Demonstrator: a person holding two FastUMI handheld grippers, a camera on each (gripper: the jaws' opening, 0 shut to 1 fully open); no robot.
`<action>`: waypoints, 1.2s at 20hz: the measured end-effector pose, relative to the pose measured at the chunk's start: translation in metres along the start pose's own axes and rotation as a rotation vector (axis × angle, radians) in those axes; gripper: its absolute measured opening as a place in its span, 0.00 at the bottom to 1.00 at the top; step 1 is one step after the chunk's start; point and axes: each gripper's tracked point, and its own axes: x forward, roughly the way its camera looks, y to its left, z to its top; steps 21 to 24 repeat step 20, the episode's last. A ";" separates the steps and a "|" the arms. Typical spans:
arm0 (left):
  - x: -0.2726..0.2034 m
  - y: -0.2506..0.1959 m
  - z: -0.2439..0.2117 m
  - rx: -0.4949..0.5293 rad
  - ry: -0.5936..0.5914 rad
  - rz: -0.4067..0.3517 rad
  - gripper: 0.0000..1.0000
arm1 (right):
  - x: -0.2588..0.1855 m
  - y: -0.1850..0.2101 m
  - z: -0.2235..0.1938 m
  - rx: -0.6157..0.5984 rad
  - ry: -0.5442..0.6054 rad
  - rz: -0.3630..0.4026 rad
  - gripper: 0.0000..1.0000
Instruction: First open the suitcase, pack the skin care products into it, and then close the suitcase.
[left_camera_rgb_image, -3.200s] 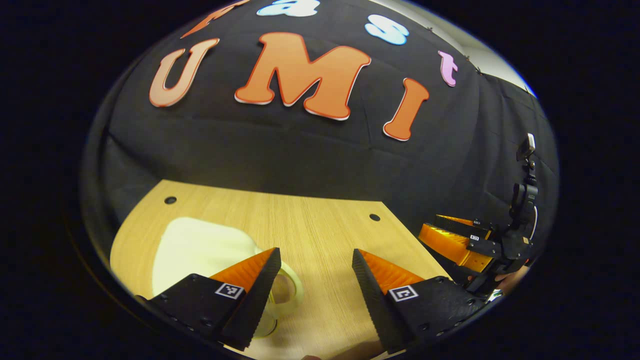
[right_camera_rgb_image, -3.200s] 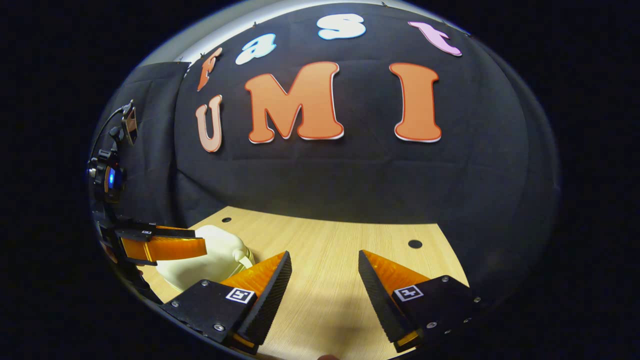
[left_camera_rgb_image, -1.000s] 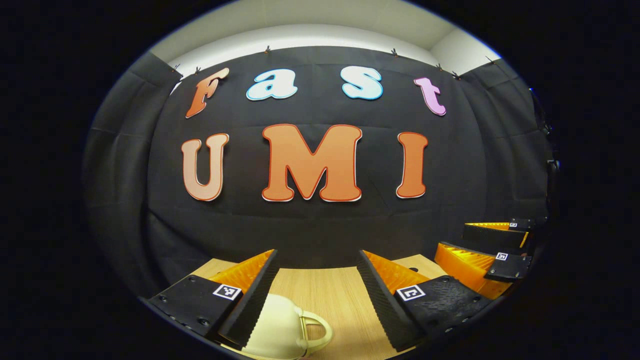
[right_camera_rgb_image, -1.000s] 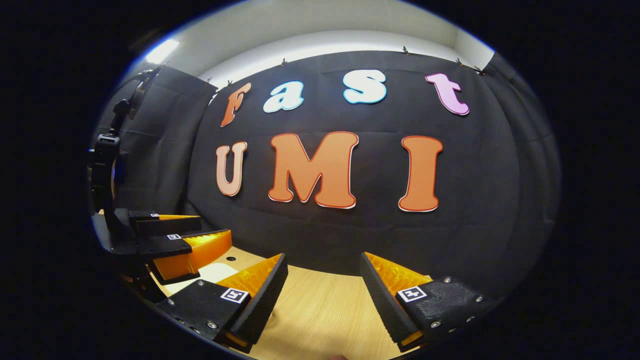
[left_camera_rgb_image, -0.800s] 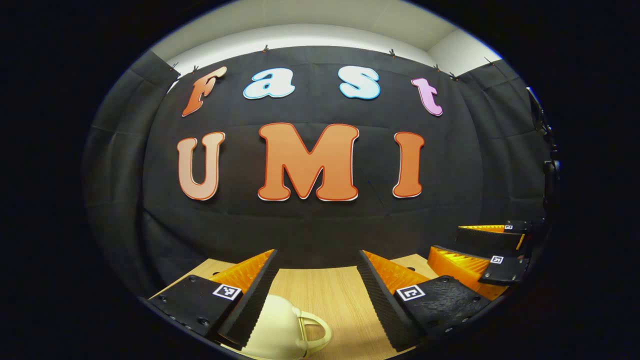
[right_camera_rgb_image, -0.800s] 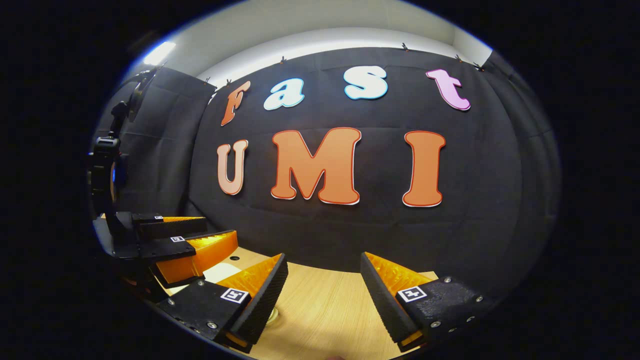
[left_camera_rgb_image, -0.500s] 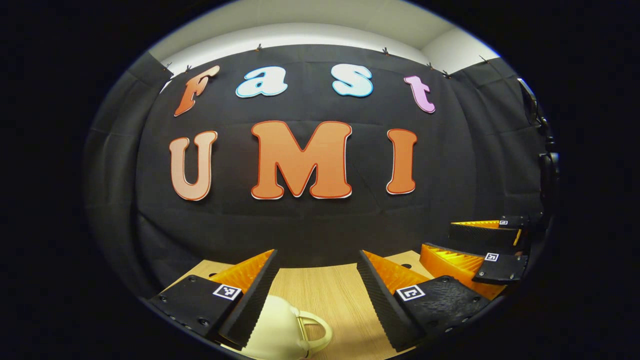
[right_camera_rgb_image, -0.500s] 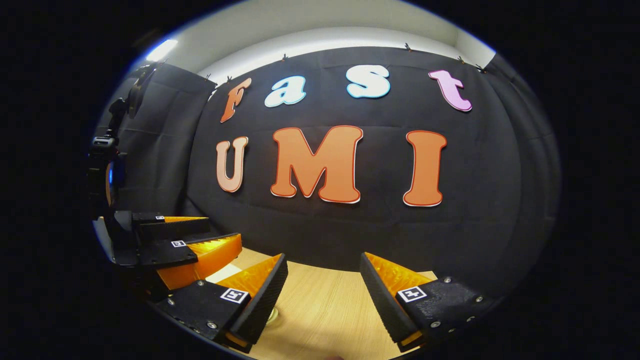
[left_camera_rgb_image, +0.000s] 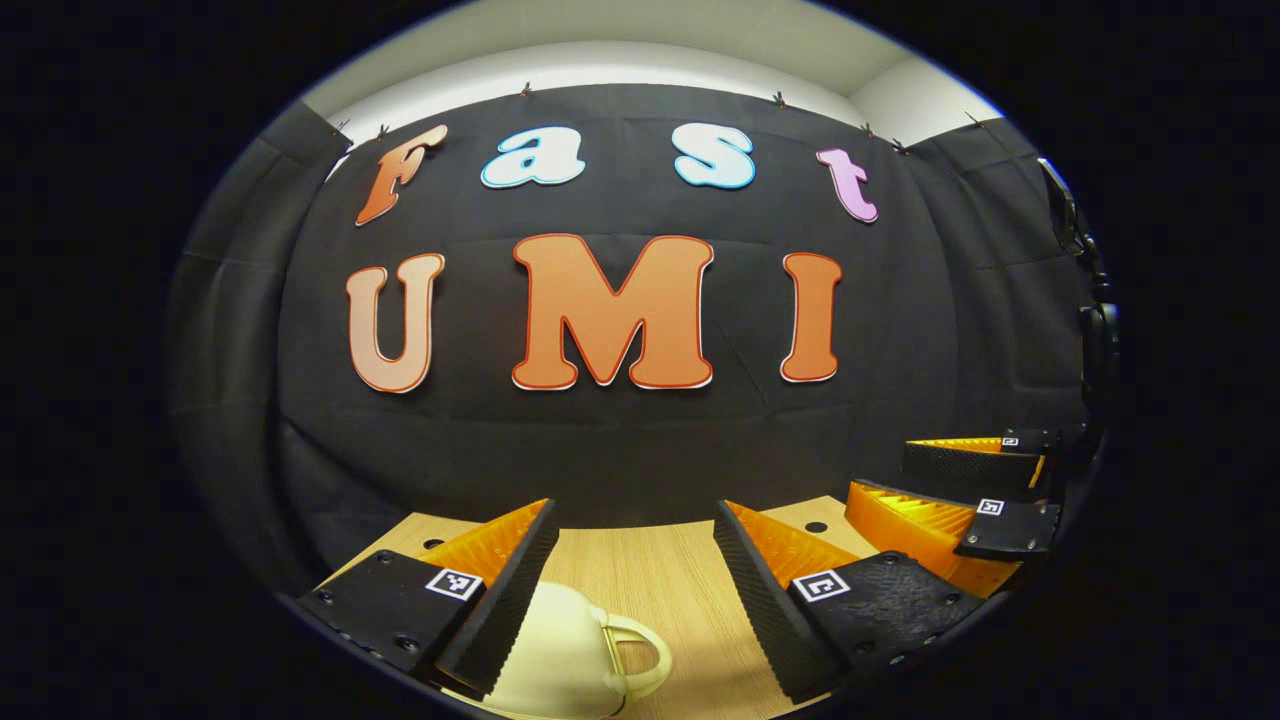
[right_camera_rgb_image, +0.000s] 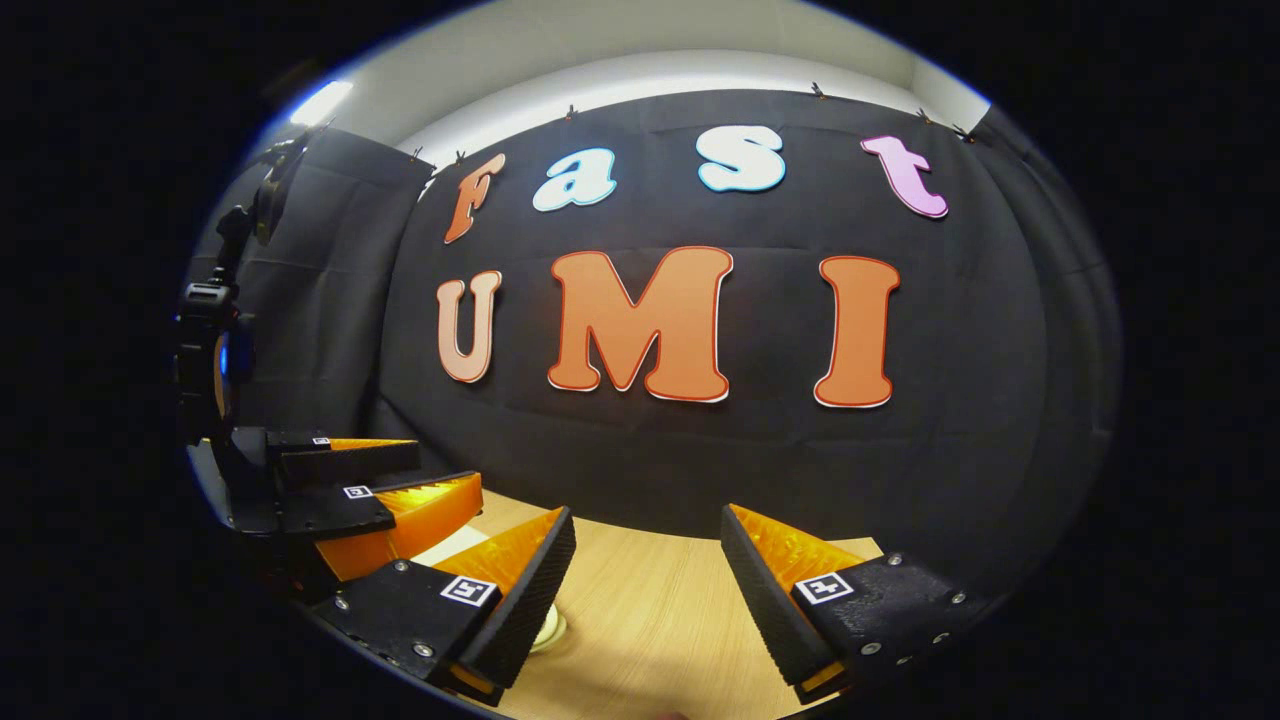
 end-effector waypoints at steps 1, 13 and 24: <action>0.000 0.001 0.000 -0.004 0.002 0.004 0.96 | -0.001 0.000 0.000 -0.005 0.001 0.002 0.93; -0.006 0.009 0.007 -0.003 -0.017 0.026 0.96 | -0.013 0.001 0.002 -0.012 -0.014 0.001 0.93; -0.010 0.013 0.000 0.010 -0.012 0.019 0.96 | -0.013 0.006 0.002 -0.014 -0.009 -0.010 0.93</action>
